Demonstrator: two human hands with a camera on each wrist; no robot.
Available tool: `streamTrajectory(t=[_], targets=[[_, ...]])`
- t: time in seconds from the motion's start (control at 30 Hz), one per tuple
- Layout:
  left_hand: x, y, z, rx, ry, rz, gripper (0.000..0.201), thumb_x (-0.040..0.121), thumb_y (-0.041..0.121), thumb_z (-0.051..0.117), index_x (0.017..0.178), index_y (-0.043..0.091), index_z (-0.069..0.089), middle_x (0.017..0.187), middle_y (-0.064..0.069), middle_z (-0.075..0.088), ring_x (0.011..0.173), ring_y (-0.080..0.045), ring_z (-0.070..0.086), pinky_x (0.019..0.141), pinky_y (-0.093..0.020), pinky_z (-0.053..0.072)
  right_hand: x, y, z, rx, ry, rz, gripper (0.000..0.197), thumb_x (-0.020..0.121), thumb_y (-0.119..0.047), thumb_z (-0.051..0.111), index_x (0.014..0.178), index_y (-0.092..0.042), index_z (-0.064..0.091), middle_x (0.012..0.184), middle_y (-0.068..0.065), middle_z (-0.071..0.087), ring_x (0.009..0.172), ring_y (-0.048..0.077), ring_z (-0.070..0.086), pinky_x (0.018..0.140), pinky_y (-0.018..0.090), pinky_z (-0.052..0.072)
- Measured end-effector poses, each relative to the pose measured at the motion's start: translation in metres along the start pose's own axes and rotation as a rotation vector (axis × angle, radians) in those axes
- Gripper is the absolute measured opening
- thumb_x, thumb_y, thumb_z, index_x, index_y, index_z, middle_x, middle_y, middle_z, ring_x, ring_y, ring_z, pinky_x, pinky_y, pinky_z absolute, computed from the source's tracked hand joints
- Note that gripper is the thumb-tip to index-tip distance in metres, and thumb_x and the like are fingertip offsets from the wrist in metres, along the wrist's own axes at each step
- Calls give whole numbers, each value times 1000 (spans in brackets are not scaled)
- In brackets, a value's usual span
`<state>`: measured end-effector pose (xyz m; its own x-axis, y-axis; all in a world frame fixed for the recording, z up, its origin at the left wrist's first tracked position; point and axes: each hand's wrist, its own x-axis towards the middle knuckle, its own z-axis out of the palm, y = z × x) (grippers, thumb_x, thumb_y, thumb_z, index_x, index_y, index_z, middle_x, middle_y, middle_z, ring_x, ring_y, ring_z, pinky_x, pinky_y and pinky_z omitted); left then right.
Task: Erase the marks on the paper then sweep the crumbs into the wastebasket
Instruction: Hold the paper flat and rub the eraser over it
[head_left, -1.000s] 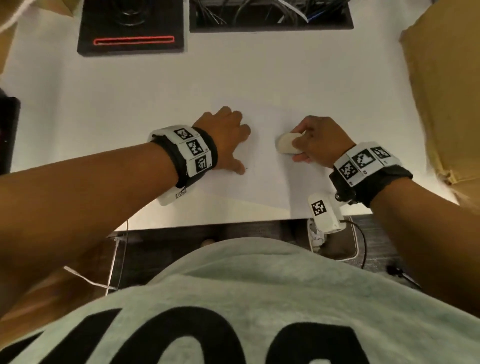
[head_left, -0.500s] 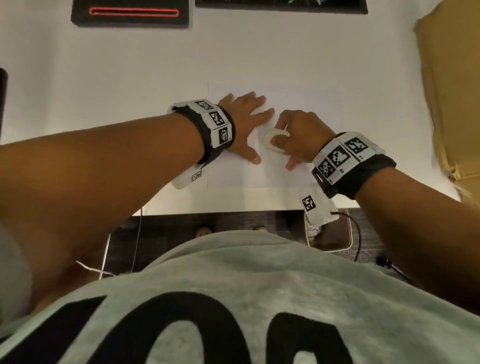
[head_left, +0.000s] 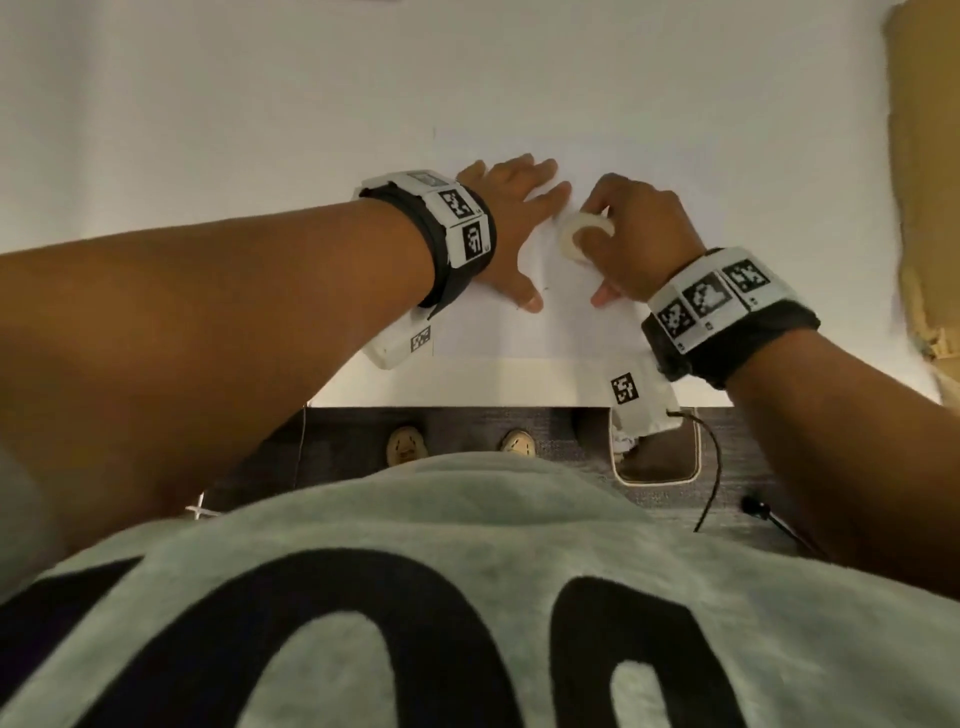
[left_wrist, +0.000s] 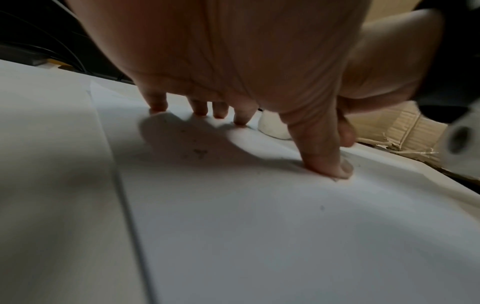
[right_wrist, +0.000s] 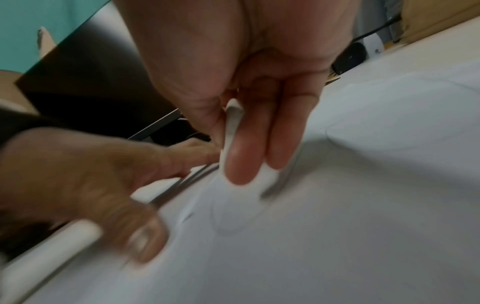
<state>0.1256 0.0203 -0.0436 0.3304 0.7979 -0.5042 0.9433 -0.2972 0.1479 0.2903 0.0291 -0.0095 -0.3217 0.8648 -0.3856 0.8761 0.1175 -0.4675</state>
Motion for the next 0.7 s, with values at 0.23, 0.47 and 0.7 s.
streamTrajectory(t=[0.23, 0.47, 0.7], targets=[[1, -2, 1, 0, 8, -5, 120, 66, 74, 60, 150, 24, -10, 158, -3, -15, 145, -24, -11, 116, -50, 1, 11, -2, -6, -28, 57, 9, 11, 91, -18, 52, 101, -19, 57, 94, 11, 69, 53, 25, 68, 48, 36, 56], [3, -3, 1, 5, 2, -13, 121, 66, 75, 60, 149, 24, -11, 158, -2, -16, 145, -23, -12, 116, -50, 1, 5, 4, -2, -19, 3, 3, 15, 94, -19, 51, 107, -21, 57, 96, 9, 68, 47, 21, 68, 47, 33, 56], [2, -2, -1, 1, -2, -20, 120, 67, 74, 60, 149, 23, -11, 158, -2, -17, 145, -23, -13, 116, -50, 0, -15, 10, 2, 18, -71, -6, 10, 95, -18, 52, 104, -22, 56, 91, 7, 66, 43, 17, 66, 48, 36, 57]])
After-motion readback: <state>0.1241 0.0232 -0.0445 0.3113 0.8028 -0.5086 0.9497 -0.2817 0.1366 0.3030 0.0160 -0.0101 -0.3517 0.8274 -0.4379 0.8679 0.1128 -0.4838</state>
